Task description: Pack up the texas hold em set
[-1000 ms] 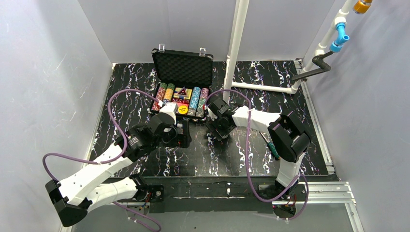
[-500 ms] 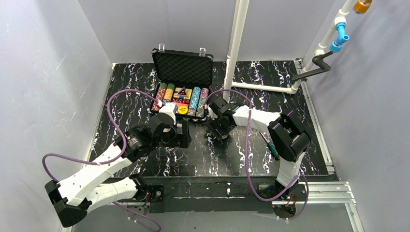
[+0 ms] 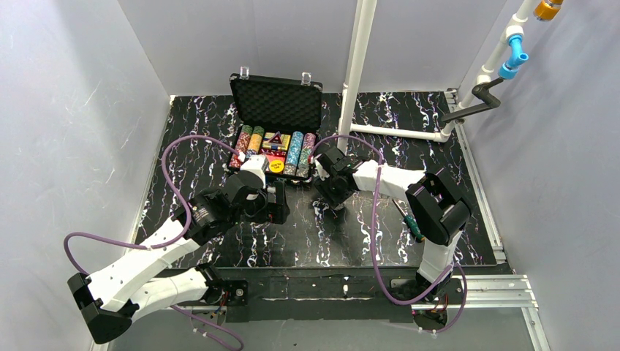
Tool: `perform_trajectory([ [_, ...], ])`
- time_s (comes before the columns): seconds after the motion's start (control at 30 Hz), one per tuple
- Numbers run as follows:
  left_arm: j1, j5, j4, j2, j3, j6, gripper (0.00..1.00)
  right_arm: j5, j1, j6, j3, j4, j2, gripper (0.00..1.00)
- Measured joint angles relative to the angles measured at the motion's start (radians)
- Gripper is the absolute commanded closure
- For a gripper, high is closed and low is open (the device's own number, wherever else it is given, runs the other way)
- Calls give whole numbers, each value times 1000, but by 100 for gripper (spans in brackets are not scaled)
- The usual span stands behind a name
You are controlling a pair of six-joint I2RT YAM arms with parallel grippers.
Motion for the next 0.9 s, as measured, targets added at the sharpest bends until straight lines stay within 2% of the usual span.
perform_trajectory([
  [0.17,0,3,0,0,0,-3,4,0,3,17,3,-1,0,31],
  [0.23,0,4,0,0,0,-7,4,-1,3,20,3,-1,-2,31],
  [0.9,0,7,2,-8,-1,-14,4,30,11,70,8,-44,-2,39],
])
